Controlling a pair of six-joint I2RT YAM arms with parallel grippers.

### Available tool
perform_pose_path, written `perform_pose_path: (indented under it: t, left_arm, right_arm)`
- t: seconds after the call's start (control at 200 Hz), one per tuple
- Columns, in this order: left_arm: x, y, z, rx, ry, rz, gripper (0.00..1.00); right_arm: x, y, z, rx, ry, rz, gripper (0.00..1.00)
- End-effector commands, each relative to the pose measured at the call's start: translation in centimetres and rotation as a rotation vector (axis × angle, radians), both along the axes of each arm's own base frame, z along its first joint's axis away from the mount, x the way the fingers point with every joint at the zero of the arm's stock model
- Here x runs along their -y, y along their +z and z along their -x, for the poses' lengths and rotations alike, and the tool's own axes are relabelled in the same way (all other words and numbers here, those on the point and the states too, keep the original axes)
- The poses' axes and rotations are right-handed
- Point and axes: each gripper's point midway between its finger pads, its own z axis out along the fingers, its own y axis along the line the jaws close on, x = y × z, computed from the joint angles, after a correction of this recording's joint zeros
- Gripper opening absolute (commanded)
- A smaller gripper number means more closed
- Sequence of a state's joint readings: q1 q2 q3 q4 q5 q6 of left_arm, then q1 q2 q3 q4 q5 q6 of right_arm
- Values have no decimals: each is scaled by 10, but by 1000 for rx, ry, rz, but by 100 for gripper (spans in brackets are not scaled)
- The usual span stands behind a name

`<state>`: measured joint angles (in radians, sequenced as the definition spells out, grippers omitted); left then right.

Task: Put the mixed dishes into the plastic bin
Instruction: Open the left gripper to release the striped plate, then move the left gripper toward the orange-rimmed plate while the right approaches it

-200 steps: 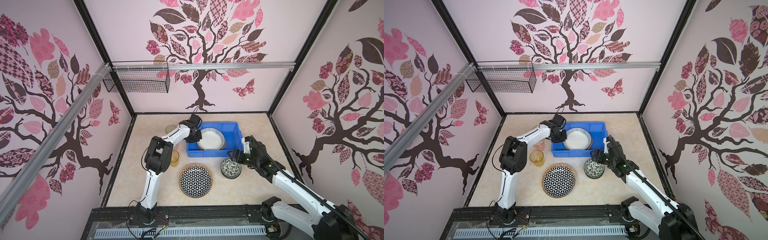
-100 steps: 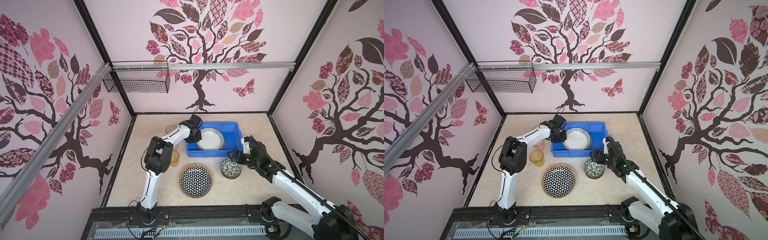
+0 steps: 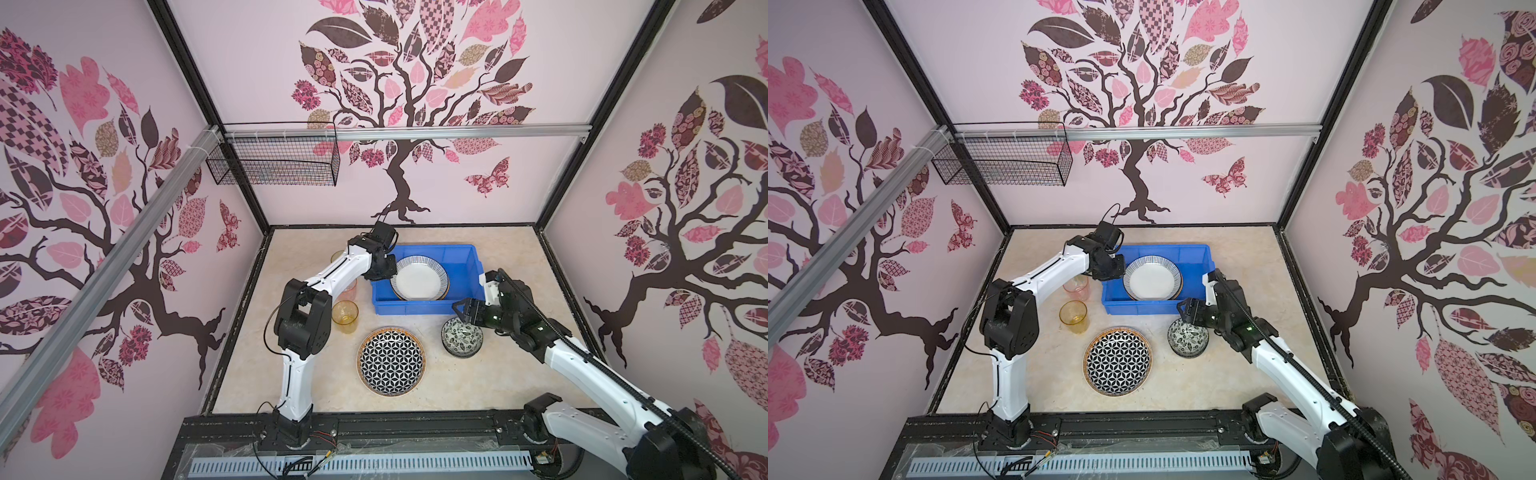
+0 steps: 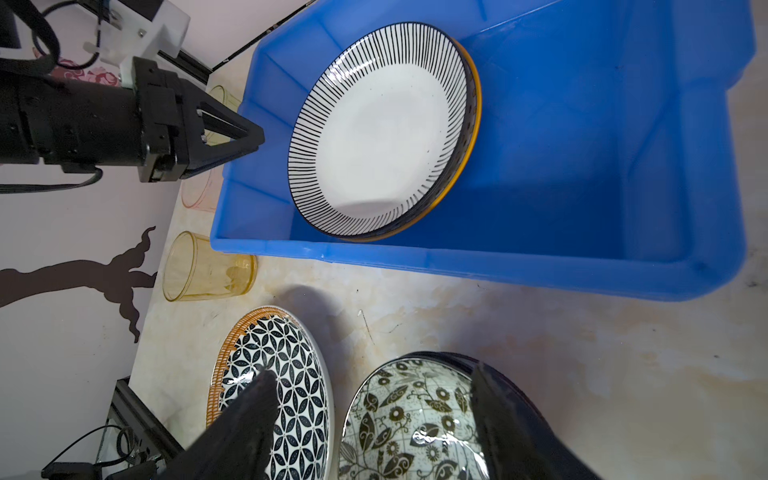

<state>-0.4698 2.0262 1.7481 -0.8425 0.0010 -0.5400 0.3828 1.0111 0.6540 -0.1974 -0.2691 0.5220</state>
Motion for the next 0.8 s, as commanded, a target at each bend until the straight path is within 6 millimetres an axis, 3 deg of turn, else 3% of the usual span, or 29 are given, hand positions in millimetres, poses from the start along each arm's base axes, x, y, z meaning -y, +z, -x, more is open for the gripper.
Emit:
perform_pose_path:
  t: [0.0,0.315,0.485,0.79]
  left_arm:
    - [-10,11,16,-2,-21,-21,23]
    - [-33,48,59,58,-37,-13,23]
    - [-48,63,87,82,-38,-3,23]
    - [-79,58,150,41,-37,-22,23]
  right_arm:
    - [-9,18,-3,20,45,-32,74]
    - [-46,25,12,37,158,39,73]
    - [-56,25,20,15,183,6,69]
    - [-89,15,50,-17,289,28,68]
